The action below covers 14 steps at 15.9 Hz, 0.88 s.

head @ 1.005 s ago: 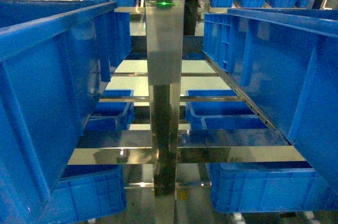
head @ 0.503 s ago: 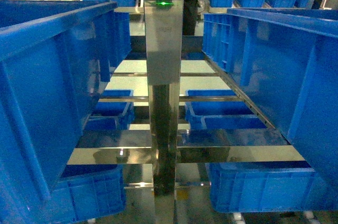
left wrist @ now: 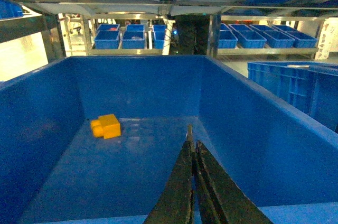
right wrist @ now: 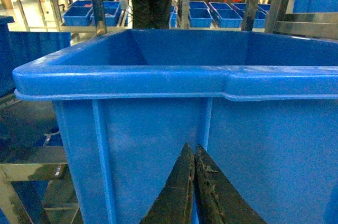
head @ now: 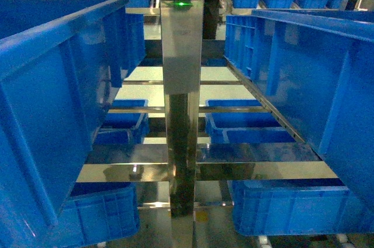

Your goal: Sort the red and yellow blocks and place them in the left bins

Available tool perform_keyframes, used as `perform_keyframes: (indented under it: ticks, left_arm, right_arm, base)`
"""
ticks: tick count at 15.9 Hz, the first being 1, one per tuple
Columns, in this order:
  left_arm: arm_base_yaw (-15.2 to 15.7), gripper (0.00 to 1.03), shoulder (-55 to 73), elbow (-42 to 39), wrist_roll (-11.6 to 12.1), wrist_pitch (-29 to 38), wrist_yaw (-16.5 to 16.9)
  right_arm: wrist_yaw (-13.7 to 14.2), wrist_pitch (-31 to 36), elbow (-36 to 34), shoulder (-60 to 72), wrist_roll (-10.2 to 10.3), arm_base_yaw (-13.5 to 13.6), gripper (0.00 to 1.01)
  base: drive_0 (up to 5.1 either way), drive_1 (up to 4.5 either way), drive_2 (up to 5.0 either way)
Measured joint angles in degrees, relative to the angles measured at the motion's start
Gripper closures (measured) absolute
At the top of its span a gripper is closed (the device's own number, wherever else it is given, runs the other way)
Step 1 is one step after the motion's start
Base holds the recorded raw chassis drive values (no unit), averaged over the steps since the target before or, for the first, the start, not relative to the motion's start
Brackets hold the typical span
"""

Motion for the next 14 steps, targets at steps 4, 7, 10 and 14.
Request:
perform_keyframes:
  ticks: [4,7,10,14]
  left_arm:
    - [0.0,1.01,-4.04,-2.45,-0.04,-0.61,-0.02]
    - [-0.04,1.01,-7.17,-3.89,-0.07,-1.84,0.07]
    - [-0.15,1.01,-16.0,-5.38,-0.09,-9.84,0.24]
    - [-0.11,1.01,-16.09,-5.88,-0.09,-9.01,0.2]
  right_arm:
    - [0.17,-0.24,-2.45,-2.58,0.0,0.0,0.99]
    - [0.02,0.22,-2.45,-2.54,-0.02,0.0,0.99]
    - [0.02,0.22,-2.45,-2.54,-0.02,0.0,0.99]
    - [0.02,0.22,-2.45,-2.54,-0.02,0.0,0.99]
  base:
    - [0.0,0.0,0.0]
    - [0.0,0.0,0.0]
    - [0.0,0.0,0.0]
    - [0.0,0.0,0.0]
